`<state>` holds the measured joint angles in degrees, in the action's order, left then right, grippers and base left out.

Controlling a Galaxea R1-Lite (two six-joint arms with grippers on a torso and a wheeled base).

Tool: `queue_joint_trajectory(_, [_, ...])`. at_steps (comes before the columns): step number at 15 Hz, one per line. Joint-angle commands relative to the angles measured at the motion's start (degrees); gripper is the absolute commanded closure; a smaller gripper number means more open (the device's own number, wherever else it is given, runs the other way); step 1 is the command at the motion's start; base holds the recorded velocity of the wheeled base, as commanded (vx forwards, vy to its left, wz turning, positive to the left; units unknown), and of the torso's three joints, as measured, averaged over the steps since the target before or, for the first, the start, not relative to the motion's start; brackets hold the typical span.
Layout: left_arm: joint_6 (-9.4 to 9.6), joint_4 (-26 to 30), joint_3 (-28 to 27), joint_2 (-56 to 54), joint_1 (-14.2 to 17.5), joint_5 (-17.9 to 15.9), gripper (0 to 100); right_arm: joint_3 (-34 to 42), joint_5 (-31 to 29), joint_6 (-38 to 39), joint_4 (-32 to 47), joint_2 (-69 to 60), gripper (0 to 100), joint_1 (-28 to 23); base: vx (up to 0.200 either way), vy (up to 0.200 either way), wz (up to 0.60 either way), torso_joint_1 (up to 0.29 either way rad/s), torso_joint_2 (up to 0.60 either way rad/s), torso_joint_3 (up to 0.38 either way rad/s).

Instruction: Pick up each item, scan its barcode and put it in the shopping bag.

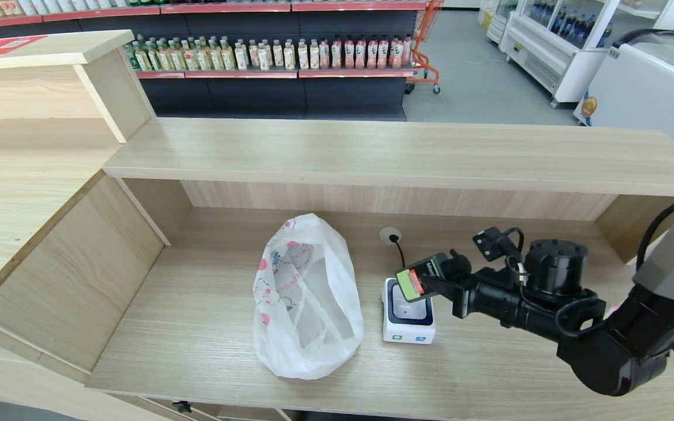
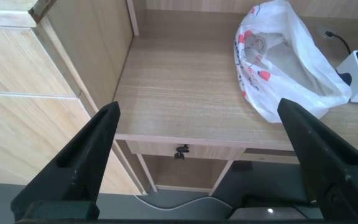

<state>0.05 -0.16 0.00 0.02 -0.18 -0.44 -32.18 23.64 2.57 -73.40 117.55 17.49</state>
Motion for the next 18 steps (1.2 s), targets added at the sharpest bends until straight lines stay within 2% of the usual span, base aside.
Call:
queue_joint_trajectory(1, [-0.05, 0.0, 0.0, 0.0, 0.0, 0.0, 0, 4.8, -0.7, -3.8, -1.2, -10.5, 100, -2.4, 0.0, 0.0, 0.0, 0.0, 0.0, 0.0])
queue_joint_trajectory(4, [-0.05, 0.0, 0.0, 0.0, 0.0, 0.0, 0, 9.1, -0.6, -3.8, -1.0, -16.1, 100, -2.4, 0.0, 0.0, 0.0, 0.0, 0.0, 0.0])
queue_joint_trajectory(9, [-0.05, 0.0, 0.0, 0.0, 0.0, 0.0, 0, 8.5, -0.2, -2.7, -0.5, -14.0, 100, -1.7, 0.0, 0.2, 0.0, 0.004, 0.01, -0.004])
queue_joint_trajectory(11, [0.04, 0.0, 0.0, 0.0, 0.0, 0.0, 0, 7.9, -0.2, -0.6, -0.5, -12.7, 100, 0.7, 0.0, 0.2, 0.0, -0.002, 0.0, 0.002])
queue_joint_trajectory(18, [-0.31, 0.0, 0.0, 0.0, 0.0, 0.0, 0, 9.3, -0.4, 0.2, -1.1, -5.1, 100, 7.9, 0.0, 0.0, 0.0, 0.0, 0.0, 0.0])
